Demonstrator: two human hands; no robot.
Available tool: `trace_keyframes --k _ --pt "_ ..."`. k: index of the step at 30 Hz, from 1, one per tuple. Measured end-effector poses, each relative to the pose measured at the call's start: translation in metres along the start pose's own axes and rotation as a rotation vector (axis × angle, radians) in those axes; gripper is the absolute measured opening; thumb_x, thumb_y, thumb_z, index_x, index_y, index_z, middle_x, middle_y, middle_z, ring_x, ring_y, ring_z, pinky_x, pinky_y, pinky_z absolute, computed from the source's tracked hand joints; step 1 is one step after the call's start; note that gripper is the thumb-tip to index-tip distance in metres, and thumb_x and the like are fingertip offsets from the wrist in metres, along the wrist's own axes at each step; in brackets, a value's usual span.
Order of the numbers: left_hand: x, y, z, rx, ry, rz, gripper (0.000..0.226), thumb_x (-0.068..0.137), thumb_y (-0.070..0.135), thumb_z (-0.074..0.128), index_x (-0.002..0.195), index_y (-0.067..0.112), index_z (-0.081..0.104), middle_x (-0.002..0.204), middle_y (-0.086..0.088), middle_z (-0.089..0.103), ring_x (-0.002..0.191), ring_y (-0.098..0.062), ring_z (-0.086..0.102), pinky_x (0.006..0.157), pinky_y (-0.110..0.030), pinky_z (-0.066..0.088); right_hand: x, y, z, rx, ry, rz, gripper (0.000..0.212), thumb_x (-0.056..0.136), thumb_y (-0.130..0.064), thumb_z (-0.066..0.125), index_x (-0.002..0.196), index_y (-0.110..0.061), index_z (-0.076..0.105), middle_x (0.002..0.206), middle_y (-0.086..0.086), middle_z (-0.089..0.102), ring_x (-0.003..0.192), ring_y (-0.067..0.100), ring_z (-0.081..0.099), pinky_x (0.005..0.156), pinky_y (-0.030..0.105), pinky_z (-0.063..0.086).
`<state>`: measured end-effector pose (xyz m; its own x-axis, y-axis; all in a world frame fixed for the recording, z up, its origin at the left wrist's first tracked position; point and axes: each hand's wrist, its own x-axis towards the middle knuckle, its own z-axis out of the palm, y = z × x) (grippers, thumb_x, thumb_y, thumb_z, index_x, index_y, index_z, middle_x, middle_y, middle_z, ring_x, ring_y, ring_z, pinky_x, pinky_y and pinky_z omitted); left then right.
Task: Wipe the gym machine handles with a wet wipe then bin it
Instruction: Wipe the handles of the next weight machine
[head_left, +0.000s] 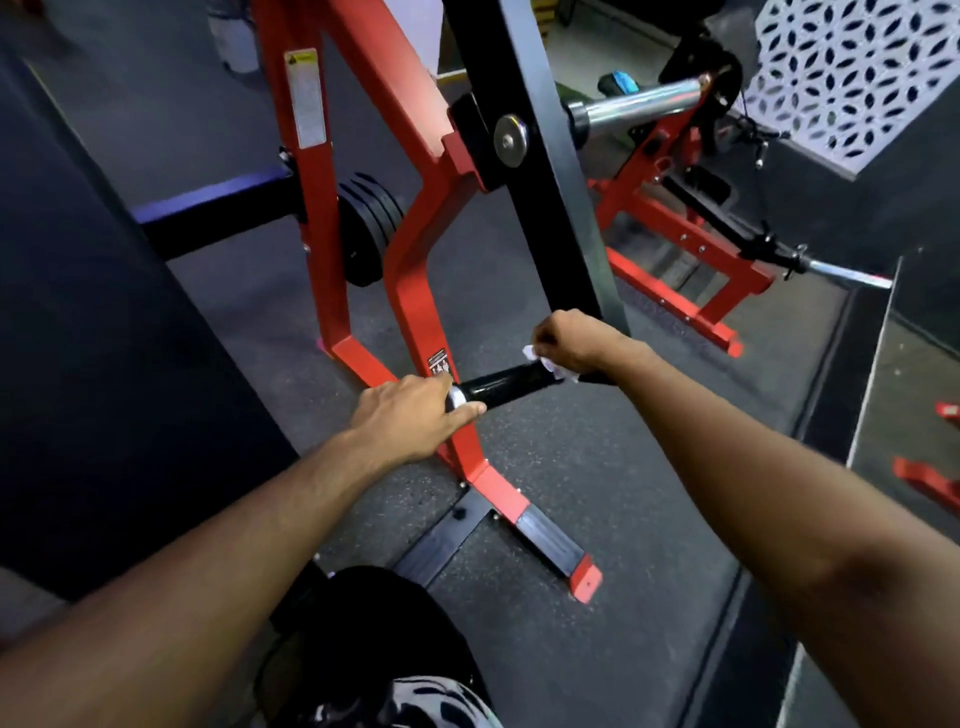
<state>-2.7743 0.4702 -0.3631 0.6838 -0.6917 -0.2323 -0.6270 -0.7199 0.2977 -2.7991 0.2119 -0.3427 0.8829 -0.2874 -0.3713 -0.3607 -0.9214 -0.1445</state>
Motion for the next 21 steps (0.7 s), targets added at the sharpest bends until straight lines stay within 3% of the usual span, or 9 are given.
trace_keyframes --k 3,7,10,12,18,21 --pt "0.000 0.000 0.002 0.003 0.020 0.002 0.055 0.096 0.073 0.037 0.114 0.025 0.054 0.122 -0.010 0.068 0.114 -0.036 0.064 0.087 -0.041 0.047 0.014 -0.005 -0.007 -0.107 -0.103 -0.038 0.038 0.096 -0.030 0.060 0.061 -0.017 0.063 0.064 0.005 0.070 0.049 0.015 0.065 0.068 0.040 0.061" --pt "0.001 -0.002 0.004 -0.011 0.027 0.000 0.053 0.096 0.074 0.038 0.111 0.025 0.052 0.119 -0.009 0.068 0.112 -0.034 0.065 0.079 -0.039 0.043 0.023 -0.009 -0.014 -0.208 -0.277 -0.048 0.041 0.100 -0.040 0.052 0.076 -0.012 0.070 0.073 0.008 0.073 0.063 0.024 0.071 0.056 0.034 0.058" --pt "0.000 -0.002 0.002 -0.014 0.019 0.006 0.054 0.097 0.073 0.038 0.113 0.024 0.052 0.120 -0.010 0.067 0.114 -0.033 0.065 0.083 -0.039 0.045 0.024 -0.003 -0.015 -0.290 -0.237 -0.094 0.027 0.098 -0.031 0.054 0.102 -0.015 0.076 0.099 0.012 0.074 0.091 0.029 0.069 0.080 0.036 0.054" --pt "0.000 -0.002 0.001 -0.011 0.016 0.010 0.055 0.097 0.073 0.038 0.113 0.023 0.051 0.120 -0.010 0.067 0.114 -0.033 0.065 0.085 -0.040 0.047 0.024 -0.003 -0.012 -0.291 -0.205 -0.098 0.025 0.096 -0.022 0.055 0.109 -0.015 0.076 0.105 0.012 0.074 0.097 0.029 0.068 0.083 0.035 0.051" --pt "0.000 -0.003 0.002 -0.005 0.031 0.026 0.055 0.096 0.074 0.038 0.114 0.024 0.052 0.117 -0.008 0.069 0.109 -0.032 0.066 0.083 -0.040 0.048 0.019 -0.011 -0.012 -0.277 -0.211 -0.228 0.020 0.094 -0.019 0.053 0.094 -0.019 0.073 0.086 0.003 0.071 0.077 0.021 0.065 0.072 0.031 0.050" --pt "0.002 -0.004 0.004 -0.011 0.024 0.030 0.055 0.096 0.074 0.038 0.114 0.024 0.052 0.117 -0.008 0.069 0.109 -0.032 0.066 0.082 -0.040 0.048 0.015 0.004 -0.015 -0.273 -0.165 -0.205 0.019 0.098 -0.020 0.054 0.091 -0.015 0.072 0.079 0.001 0.067 0.073 0.020 0.064 0.067 0.028 0.043"
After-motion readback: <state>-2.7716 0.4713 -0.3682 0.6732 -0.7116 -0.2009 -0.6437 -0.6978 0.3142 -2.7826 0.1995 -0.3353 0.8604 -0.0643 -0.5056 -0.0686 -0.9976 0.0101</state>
